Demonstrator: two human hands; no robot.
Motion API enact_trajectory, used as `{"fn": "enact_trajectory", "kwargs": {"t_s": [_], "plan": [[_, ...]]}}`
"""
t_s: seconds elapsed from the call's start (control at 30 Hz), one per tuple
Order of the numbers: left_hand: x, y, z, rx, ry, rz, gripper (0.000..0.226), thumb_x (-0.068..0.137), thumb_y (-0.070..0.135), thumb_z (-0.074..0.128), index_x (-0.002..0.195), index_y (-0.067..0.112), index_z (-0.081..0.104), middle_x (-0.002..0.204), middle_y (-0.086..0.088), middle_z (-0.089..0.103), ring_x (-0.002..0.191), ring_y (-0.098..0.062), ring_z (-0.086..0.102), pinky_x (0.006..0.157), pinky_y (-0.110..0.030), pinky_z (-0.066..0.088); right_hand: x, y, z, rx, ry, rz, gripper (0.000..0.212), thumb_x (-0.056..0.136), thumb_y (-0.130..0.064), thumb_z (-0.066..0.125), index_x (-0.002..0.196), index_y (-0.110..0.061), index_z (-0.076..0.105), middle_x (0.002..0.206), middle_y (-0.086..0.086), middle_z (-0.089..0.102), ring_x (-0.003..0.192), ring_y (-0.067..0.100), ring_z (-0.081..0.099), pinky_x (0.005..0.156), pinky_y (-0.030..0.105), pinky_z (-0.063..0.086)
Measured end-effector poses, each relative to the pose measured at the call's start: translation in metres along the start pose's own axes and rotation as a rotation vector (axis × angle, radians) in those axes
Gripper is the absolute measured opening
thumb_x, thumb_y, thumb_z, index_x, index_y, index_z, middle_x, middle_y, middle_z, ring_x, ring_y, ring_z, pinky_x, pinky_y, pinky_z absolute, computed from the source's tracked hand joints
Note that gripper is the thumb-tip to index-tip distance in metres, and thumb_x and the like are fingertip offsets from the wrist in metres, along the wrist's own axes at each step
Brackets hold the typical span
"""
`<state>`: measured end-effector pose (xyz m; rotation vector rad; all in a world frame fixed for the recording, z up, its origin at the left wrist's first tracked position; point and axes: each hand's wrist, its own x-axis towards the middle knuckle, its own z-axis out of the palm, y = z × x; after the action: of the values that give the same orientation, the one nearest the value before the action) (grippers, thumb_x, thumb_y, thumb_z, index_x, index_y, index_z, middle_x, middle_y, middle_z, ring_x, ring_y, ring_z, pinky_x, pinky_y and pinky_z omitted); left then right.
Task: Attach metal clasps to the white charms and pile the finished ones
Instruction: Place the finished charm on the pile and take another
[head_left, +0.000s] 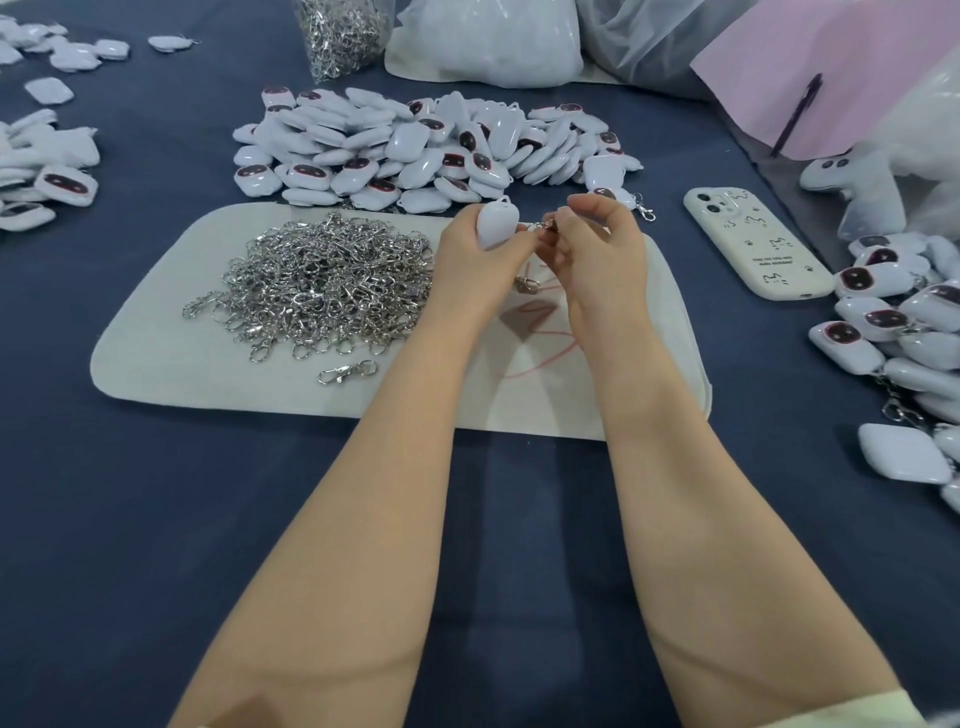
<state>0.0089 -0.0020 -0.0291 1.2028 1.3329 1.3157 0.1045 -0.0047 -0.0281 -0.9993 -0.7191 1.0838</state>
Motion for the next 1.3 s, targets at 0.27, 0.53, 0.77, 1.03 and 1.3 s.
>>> {"fn": "enact_trajectory", "kwargs": {"t_s": [0.27, 0.53, 0.77, 1.03, 1.3], "plan": [[0.002, -0.002, -0.001, 0.057, 0.084, 0.052, 0.018, 0.081, 0.010, 0.067, 0.092, 0.016, 0.054, 0.090, -0.012, 0.064, 0.082, -0.029, 0.064, 0.081, -0.046, 0.054, 0.000, 0.002, 0.000, -0.265, -0.039, -0.042, 0.011, 0.090, -0.002, 0.054, 0.090, -0.012, 0.056, 0.082, 0.003, 0.062, 0.062, 0.008, 0.060, 0.061, 0.021, 0.050], [0.002, -0.002, -0.004, 0.109, 0.194, 0.104, 0.019, 0.079, 0.009, 0.067, 0.089, 0.014, 0.051, 0.086, -0.009, 0.060, 0.076, -0.028, 0.059, 0.079, -0.045, 0.052, -0.003, 0.013, 0.003, -0.804, -0.097, -0.285, 0.016, 0.087, -0.012, 0.055, 0.101, -0.017, 0.061, 0.106, -0.003, 0.060, 0.094, 0.006, 0.049, 0.083, 0.017, 0.038], [0.001, 0.000, -0.006, 0.080, 0.162, 0.102, 0.019, 0.081, 0.008, 0.066, 0.090, 0.015, 0.051, 0.089, -0.009, 0.060, 0.089, -0.034, 0.064, 0.083, -0.046, 0.052, -0.002, 0.012, 0.005, -0.694, -0.161, -0.259, 0.008, 0.089, -0.009, 0.058, 0.090, -0.017, 0.060, 0.085, -0.008, 0.062, 0.086, 0.013, 0.059, 0.083, 0.032, 0.051], [0.002, -0.007, -0.002, 0.216, 0.162, 0.230, 0.018, 0.082, 0.011, 0.066, 0.098, 0.014, 0.056, 0.078, 0.010, 0.052, 0.072, -0.013, 0.051, 0.061, -0.013, 0.038, -0.003, 0.015, 0.004, -0.808, -0.102, -0.393, 0.008, 0.090, -0.006, 0.053, 0.090, -0.013, 0.057, 0.086, -0.004, 0.061, 0.081, 0.011, 0.054, 0.071, 0.013, 0.041], [-0.001, -0.007, -0.003, 0.327, 0.153, 0.283, 0.015, 0.082, 0.011, 0.062, 0.093, 0.018, 0.057, 0.072, 0.015, 0.051, 0.061, 0.005, 0.047, 0.054, -0.001, 0.032, -0.004, 0.015, 0.004, -1.041, -0.142, -0.561, 0.019, 0.090, -0.001, 0.043, 0.101, -0.004, 0.058, 0.100, 0.012, 0.060, 0.093, 0.028, 0.052, 0.078, 0.036, 0.040]]}}
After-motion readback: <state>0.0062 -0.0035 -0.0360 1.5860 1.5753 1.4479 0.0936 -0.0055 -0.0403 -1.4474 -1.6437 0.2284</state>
